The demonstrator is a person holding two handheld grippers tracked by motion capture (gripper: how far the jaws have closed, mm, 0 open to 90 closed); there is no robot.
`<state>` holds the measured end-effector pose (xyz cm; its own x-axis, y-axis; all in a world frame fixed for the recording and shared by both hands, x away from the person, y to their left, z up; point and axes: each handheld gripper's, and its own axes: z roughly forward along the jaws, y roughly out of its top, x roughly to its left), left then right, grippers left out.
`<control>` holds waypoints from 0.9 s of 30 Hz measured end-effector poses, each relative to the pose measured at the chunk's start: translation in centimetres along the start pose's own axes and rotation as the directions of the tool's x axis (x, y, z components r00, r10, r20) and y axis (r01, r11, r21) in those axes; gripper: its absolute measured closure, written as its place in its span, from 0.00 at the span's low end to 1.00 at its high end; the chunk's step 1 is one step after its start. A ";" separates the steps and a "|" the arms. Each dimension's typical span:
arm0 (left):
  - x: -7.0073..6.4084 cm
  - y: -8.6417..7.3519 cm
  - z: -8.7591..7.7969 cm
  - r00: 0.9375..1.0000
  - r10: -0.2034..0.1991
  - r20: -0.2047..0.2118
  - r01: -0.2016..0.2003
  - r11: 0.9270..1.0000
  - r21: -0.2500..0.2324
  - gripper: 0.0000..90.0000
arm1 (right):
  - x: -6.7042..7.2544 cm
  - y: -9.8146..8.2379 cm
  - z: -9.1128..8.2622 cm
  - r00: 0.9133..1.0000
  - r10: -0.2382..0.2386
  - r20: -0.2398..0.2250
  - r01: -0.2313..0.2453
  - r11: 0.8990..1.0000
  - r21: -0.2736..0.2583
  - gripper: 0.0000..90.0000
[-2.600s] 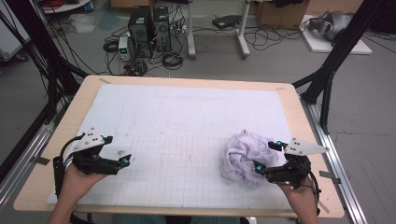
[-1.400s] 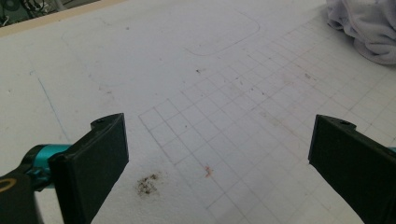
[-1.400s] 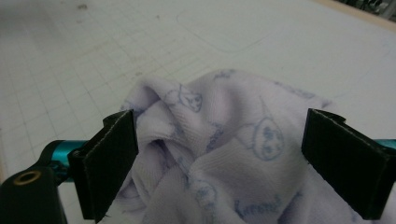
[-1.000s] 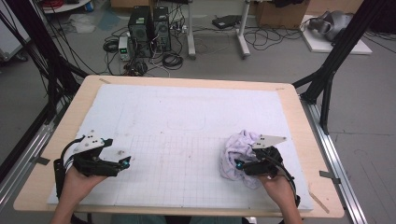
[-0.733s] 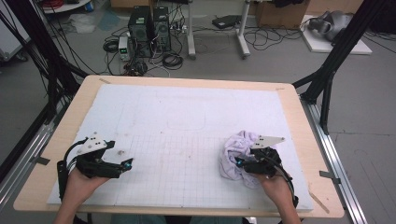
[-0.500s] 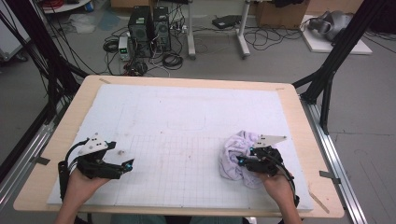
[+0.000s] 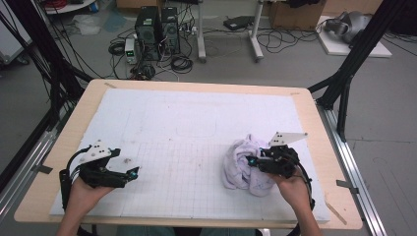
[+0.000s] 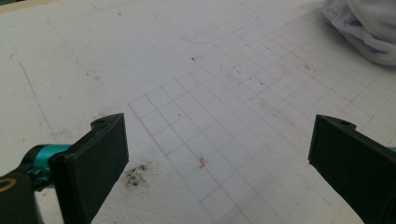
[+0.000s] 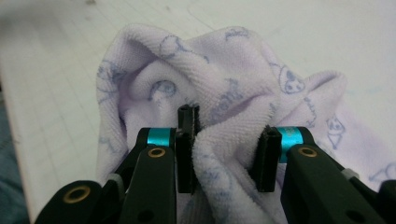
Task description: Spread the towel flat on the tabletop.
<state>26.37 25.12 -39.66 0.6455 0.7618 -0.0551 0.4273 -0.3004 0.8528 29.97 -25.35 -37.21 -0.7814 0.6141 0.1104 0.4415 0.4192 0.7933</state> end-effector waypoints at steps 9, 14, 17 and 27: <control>0.1 0.6 -0.1 1.000 0.005 -0.001 -0.005 1.000 -0.003 0.06 | 1.7 4.3 0.7 0.997 -0.048 -0.062 0.045 0.997 -0.056 0.76; 0.1 0.9 -0.2 1.000 0.008 -0.002 -0.008 1.000 -0.007 0.06 | 3.2 7.5 1.7 0.990 -0.090 -0.111 0.079 0.992 -0.100 0.76; 0.1 1.2 -0.3 1.000 0.010 -0.002 -0.010 1.000 -0.014 0.06 | 4.0 8.6 2.2 0.986 -0.108 -0.125 0.095 0.990 -0.109 0.76; 0.1 1.4 -0.4 1.000 0.011 -0.001 -0.011 1.000 -0.021 0.06 | 6.7 11.6 4.0 0.970 -0.156 -0.186 0.124 0.977 -0.173 0.75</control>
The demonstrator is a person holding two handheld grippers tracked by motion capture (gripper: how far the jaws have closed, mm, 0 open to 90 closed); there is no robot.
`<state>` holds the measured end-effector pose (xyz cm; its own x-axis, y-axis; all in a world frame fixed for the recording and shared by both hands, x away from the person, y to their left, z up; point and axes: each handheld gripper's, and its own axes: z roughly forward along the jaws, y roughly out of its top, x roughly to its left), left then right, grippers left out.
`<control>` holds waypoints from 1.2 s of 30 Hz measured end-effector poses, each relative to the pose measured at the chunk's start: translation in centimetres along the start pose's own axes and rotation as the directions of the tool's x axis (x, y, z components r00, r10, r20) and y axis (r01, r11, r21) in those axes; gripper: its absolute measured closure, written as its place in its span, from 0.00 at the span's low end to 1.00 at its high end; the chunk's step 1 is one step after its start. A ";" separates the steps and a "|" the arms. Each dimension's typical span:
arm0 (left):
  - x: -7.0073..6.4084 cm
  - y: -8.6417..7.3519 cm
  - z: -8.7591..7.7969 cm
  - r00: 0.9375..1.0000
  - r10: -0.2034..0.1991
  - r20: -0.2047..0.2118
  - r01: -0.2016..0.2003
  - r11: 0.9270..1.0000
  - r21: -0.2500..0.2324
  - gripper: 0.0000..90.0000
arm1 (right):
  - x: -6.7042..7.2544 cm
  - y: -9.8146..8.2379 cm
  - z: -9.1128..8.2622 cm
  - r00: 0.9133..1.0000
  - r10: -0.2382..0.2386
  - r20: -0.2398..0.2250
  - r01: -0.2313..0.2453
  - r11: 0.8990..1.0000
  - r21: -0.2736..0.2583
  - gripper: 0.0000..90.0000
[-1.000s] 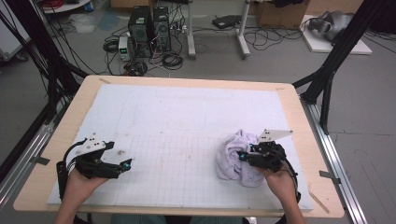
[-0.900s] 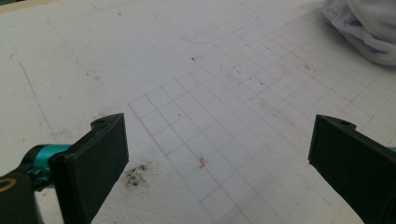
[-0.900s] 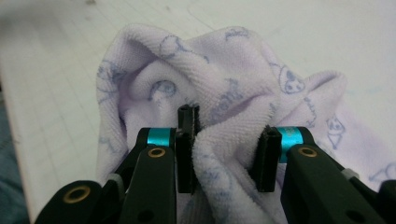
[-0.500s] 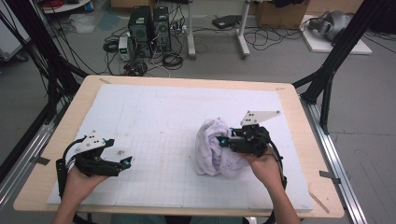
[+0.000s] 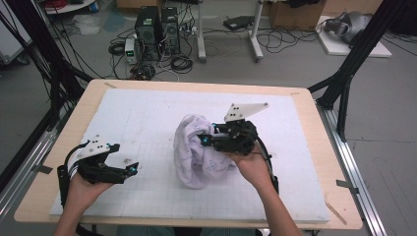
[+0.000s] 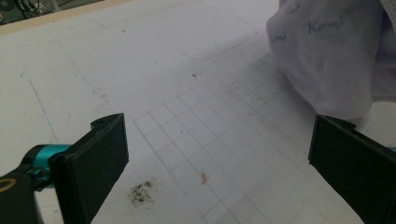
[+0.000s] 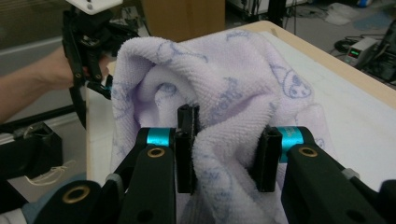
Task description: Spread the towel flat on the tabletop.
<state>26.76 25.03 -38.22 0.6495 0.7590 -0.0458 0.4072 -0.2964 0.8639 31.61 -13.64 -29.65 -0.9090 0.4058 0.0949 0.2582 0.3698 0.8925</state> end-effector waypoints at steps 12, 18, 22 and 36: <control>-0.8 0.1 1.2 1.000 0.013 0.027 -0.013 1.000 0.022 0.06 | 0.9 -5.7 4.5 1.000 0.025 -0.005 -0.025 0.992 0.120 0.64; -1.5 0.4 2.3 0.998 0.021 0.056 -0.022 0.999 0.030 0.06 | 1.2 -6.7 3.5 0.999 0.037 -0.037 -0.032 0.992 0.125 0.35; -2.1 0.8 3.2 0.997 0.021 0.074 -0.024 0.999 0.034 0.06 | 0.7 -6.0 1.2 1.000 0.028 -0.014 -0.027 0.998 0.054 0.34; -6.5 0.3 8.3 0.952 0.100 0.290 -0.139 0.983 0.117 0.55 | 2.0 -11.2 4.3 0.996 -0.031 -0.079 0.050 0.967 0.252 0.82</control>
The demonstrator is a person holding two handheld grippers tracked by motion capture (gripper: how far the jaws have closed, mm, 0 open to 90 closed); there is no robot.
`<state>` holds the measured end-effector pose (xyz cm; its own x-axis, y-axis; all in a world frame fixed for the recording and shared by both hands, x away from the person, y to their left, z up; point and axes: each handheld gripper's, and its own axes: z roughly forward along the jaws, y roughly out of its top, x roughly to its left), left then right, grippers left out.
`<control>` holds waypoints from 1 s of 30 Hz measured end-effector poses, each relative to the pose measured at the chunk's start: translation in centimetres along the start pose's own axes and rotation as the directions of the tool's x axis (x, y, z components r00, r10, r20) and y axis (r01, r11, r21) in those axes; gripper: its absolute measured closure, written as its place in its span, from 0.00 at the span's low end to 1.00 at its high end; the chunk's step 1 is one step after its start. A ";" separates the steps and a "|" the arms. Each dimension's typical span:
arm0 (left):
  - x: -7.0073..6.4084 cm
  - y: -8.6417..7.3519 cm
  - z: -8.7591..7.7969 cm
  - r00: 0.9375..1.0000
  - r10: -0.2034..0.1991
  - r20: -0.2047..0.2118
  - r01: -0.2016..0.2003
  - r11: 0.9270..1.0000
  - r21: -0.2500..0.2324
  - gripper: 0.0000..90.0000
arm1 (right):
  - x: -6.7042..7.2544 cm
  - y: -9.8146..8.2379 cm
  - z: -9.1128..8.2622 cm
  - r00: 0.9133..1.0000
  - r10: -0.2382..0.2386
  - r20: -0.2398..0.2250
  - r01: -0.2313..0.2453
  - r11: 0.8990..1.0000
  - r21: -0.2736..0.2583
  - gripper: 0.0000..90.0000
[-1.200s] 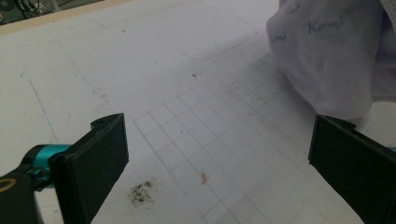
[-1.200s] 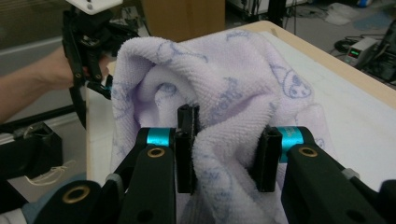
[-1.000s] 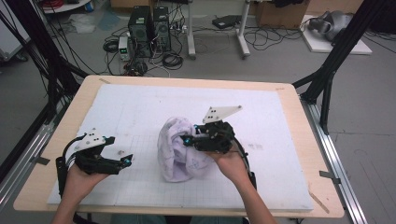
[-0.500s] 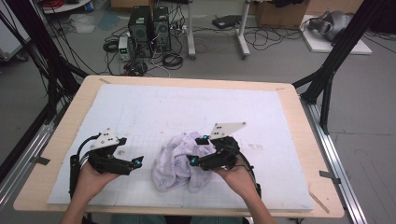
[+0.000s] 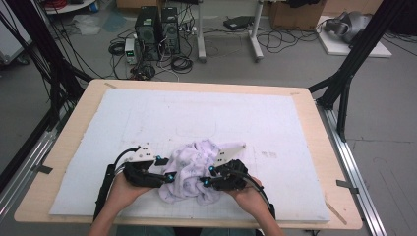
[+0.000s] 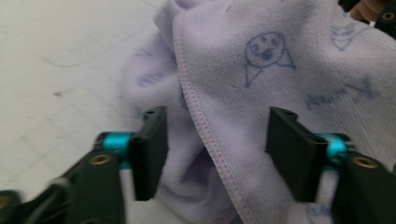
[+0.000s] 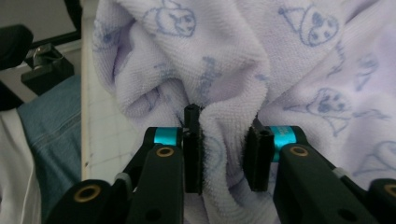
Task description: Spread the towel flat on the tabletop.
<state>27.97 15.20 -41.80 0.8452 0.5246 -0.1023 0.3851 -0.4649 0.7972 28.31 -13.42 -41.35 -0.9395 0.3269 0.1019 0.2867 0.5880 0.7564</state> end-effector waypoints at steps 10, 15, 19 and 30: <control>-1.1 -0.3 0.5 0.994 0.089 0.066 -0.094 0.992 0.082 0.93 | 1.2 -2.1 -1.3 0.997 0.033 -0.068 -0.034 0.999 -0.007 0.74; 0.1 0.2 -1.4 0.999 0.018 0.044 -0.017 1.000 -0.026 0.65 | 0.8 -0.9 -4.0 0.997 0.057 -0.056 -0.062 0.995 -0.083 0.50; 1.2 0.9 -2.0 1.000 -0.010 0.015 0.011 0.998 -0.066 0.59 | -1.1 0.0 -6.8 0.996 0.083 0.018 -0.078 0.981 -0.175 0.49; 2.8 1.9 3.9 0.998 -0.010 -0.064 0.015 0.996 0.091 0.66 | -6.8 -1.2 -2.1 0.974 0.204 0.100 -0.204 0.979 -0.003 0.68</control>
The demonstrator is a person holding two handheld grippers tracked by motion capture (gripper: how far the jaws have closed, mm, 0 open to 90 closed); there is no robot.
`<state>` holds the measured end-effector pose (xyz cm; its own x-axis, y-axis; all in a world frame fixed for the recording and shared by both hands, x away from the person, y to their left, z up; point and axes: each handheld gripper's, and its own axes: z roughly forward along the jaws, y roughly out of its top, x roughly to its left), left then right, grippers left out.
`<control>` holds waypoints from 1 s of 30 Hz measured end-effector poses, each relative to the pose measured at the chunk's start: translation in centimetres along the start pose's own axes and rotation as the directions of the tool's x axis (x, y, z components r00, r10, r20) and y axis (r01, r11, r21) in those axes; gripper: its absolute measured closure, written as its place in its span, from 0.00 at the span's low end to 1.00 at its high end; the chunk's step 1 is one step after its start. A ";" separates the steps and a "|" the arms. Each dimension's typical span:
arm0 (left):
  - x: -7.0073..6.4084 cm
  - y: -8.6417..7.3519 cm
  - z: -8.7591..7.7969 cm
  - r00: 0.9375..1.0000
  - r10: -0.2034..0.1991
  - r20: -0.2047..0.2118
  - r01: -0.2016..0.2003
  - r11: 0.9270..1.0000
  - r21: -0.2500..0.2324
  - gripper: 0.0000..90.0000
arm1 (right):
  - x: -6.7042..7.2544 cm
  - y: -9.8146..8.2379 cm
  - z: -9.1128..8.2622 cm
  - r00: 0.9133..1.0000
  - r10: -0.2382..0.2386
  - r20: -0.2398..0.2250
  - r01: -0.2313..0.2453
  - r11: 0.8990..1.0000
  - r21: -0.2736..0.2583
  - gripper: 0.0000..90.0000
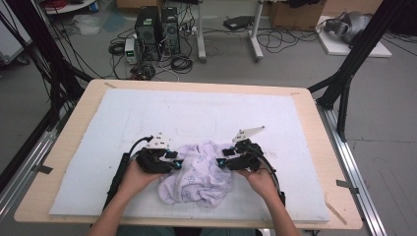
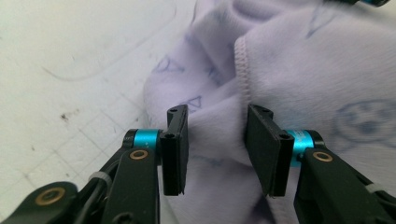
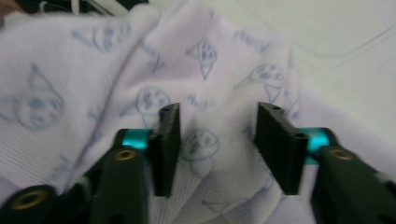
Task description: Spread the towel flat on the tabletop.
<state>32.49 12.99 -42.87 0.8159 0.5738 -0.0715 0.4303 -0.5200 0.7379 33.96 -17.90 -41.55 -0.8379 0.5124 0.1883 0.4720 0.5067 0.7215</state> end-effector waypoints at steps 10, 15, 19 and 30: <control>0.2 0.6 -1.9 1.000 0.012 -0.029 -0.014 0.997 -0.071 0.96 | 0.8 0.3 -1.8 0.998 -0.067 0.003 0.067 0.997 -0.040 0.93; 0.7 2.4 -5.6 0.996 0.019 -0.086 -0.032 0.987 -0.155 0.96 | 1.5 2.1 -4.9 0.991 -0.119 0.061 0.125 0.986 -0.106 0.94; 0.8 3.9 -8.6 0.990 0.040 -0.137 -0.069 0.975 -0.213 0.97 | 2.4 3.4 -7.4 0.984 -0.151 0.098 0.164 0.975 -0.152 0.94; 1.6 -0.4 -5.9 0.995 0.005 -0.100 -0.010 0.999 -0.052 0.88 | 5.8 -1.7 -4.0 0.986 -0.165 -0.017 0.165 0.986 -0.011 0.93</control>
<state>31.37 17.90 -39.35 0.7753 0.6316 -0.0004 0.4012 -0.4921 0.7726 27.19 -18.54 -39.03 -0.9089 0.4096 0.0779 0.3241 0.5764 0.7501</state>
